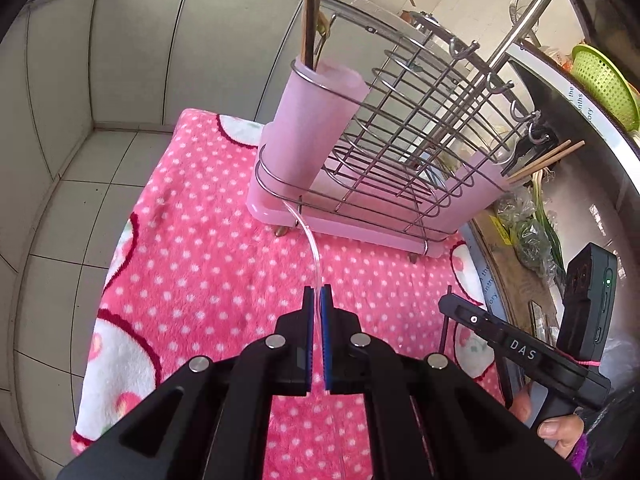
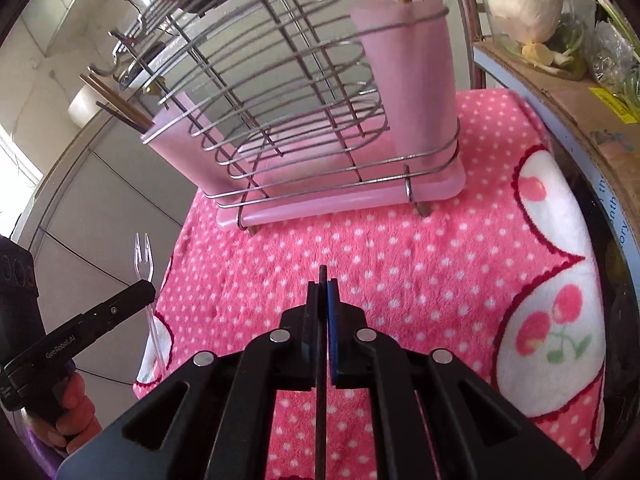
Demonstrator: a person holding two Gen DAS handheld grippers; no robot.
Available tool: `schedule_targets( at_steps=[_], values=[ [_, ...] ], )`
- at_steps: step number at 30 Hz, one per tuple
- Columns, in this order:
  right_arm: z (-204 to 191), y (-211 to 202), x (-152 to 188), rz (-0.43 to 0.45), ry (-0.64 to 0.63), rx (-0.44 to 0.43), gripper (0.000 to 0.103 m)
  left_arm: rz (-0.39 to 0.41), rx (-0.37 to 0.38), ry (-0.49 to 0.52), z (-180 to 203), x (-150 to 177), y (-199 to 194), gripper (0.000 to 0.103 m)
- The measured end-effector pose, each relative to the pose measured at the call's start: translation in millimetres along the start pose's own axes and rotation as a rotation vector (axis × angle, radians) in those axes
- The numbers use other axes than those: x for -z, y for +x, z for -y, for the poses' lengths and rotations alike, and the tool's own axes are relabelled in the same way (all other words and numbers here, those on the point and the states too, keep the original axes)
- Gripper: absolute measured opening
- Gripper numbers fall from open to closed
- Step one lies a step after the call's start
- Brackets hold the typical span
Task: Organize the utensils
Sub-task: 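Lift the clear fork and dark chopstick up over the pink utensil holder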
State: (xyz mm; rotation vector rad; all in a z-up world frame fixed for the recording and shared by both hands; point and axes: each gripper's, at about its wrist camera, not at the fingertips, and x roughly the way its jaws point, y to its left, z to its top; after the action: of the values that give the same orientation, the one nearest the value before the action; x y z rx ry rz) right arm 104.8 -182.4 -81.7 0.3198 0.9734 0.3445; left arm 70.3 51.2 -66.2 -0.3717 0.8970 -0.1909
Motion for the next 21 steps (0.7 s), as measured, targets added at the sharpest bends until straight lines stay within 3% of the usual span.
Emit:
schedule_targets(
  at_steps=[21],
  values=[
    [-15.9, -79.0, -10.2, 0.246, -0.06, -0.04, 0.004, 0.204, 0.016, 0.049, 22.6, -9.8, -46.5, 0.003]
  ],
)
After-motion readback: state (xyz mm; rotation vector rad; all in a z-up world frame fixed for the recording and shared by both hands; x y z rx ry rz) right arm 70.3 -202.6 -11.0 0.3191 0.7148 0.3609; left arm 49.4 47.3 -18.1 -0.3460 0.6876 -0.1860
